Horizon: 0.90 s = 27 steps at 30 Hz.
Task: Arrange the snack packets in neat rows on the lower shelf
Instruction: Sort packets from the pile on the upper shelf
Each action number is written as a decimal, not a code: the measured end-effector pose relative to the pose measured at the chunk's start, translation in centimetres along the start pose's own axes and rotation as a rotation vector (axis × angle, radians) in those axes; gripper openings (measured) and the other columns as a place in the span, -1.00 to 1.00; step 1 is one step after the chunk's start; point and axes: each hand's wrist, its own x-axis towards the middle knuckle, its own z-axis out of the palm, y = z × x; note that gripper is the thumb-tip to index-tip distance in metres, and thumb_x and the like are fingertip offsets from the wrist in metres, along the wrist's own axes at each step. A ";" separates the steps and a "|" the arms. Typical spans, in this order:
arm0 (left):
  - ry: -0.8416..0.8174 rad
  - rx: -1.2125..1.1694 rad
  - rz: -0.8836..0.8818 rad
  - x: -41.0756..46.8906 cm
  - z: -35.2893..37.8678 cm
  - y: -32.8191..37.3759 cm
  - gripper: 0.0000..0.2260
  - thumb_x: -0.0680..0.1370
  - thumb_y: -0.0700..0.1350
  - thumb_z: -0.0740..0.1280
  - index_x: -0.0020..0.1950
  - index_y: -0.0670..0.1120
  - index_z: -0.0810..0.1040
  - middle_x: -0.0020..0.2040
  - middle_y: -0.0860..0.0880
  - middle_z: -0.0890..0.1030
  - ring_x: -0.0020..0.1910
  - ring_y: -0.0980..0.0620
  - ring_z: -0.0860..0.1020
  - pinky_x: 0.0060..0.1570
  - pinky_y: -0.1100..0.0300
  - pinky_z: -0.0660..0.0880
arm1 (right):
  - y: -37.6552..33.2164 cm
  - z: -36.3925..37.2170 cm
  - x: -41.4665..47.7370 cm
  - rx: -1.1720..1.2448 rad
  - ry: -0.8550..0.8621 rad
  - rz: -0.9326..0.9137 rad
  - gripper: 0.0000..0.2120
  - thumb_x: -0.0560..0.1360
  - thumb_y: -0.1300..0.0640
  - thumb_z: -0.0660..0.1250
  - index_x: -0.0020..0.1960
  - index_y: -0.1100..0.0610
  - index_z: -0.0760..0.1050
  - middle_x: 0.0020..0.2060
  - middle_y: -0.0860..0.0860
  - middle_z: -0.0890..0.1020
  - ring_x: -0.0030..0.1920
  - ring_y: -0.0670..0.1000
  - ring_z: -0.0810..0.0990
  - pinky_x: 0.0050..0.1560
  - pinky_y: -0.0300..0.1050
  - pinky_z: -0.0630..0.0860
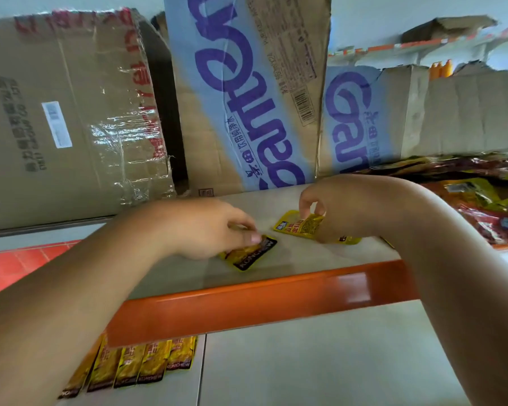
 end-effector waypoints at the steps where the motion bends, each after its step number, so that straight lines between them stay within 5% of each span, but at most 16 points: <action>1: 0.008 -0.008 -0.001 0.0 -0.1 0.1 -0.70 0.60 0.31 0.23 0.20 0.23 0.61 0.07 0.21 0.63 0.07 0.14 0.57 0.18 0.12 0.50 | 0.0 0.2 0.1 0.028 0.002 -0.005 -0.64 0.42 -0.04 0.49 0.18 -0.17 0.50 0.10 -0.15 0.53 -0.04 -0.09 0.50 -0.14 -0.16 0.46; 4: 0.053 -0.025 0.027 0.2 -0.3 -0.1 -0.90 0.56 0.18 0.42 0.00 0.21 0.65 -0.06 0.19 0.63 -0.03 0.16 0.57 -0.04 0.18 0.48 | 0.2 0.4 0.1 0.074 0.010 0.014 -0.63 0.42 -0.12 0.49 0.19 -0.15 0.50 0.07 -0.15 0.54 -0.06 -0.10 0.50 -0.09 -0.14 0.50; 9: 0.086 -0.039 -0.057 0.1 -0.1 -1.3 -0.70 0.46 0.20 0.52 0.15 0.30 0.56 0.17 0.22 0.56 0.06 0.25 0.52 0.04 0.16 0.48 | 0.1 0.3 0.0 -0.003 0.002 0.018 -0.73 0.46 -0.08 0.44 0.14 -0.07 0.55 0.02 -0.10 0.60 -0.07 -0.06 0.55 -0.10 -0.13 0.53; 16: 0.039 -0.030 -0.070 -0.9 -0.1 -2.5 -0.59 0.52 0.21 0.45 0.36 0.30 0.54 -0.06 0.32 0.57 -0.22 0.35 0.49 -0.30 0.44 0.31 | -1.8 -0.2 0.5 0.165 0.220 -0.033 -0.82 0.59 0.06 0.26 0.05 0.03 0.63 -0.10 -0.06 0.61 -0.13 -0.05 0.57 -0.11 -0.15 0.54; 19: 0.112 -0.088 -0.055 -1.3 0.4 -3.8 -0.58 0.48 0.22 0.49 0.33 0.23 0.59 0.07 0.24 0.63 -0.11 0.28 0.55 -0.11 0.31 0.46 | -2.6 0.0 1.9 0.207 0.250 0.018 -0.81 0.60 0.19 0.23 0.05 0.05 0.61 -0.22 -0.12 0.51 -0.24 -0.12 0.48 -0.31 -0.23 0.33; 21: 0.188 -0.143 -0.065 -1.6 1.1 -4.8 -0.61 0.46 0.22 0.51 0.24 0.18 0.63 0.09 0.20 0.64 -0.01 0.18 0.59 0.04 0.22 0.52 | -3.3 0.6 2.5 0.162 0.159 0.080 -0.82 0.60 0.20 0.24 0.10 0.05 0.59 -0.18 -0.09 0.51 -0.20 -0.08 0.50 -0.24 -0.21 0.41; 23: 0.250 -0.152 -0.064 -2.1 1.8 -6.0 -0.64 0.43 0.26 0.51 0.16 0.17 0.63 0.09 0.17 0.64 0.02 0.14 0.59 0.08 0.16 0.54 | -4.5 1.1 2.7 0.031 0.032 0.121 -0.84 0.60 0.06 0.30 0.16 0.02 0.54 -0.05 -0.04 0.57 -0.07 -0.01 0.56 -0.07 -0.11 0.52; 27: 0.247 -0.129 0.004 -3.5 1.9 -8.4 -0.59 0.43 0.32 0.48 0.23 0.25 0.64 0.10 0.18 0.65 -0.02 0.18 0.57 -0.06 0.28 0.51 | -8.2 1.1 2.1 -0.047 -0.056 0.127 -0.62 0.44 -0.27 0.43 0.15 -0.13 0.48 0.02 -0.11 0.57 -0.04 -0.03 0.55 -0.06 -0.06 0.52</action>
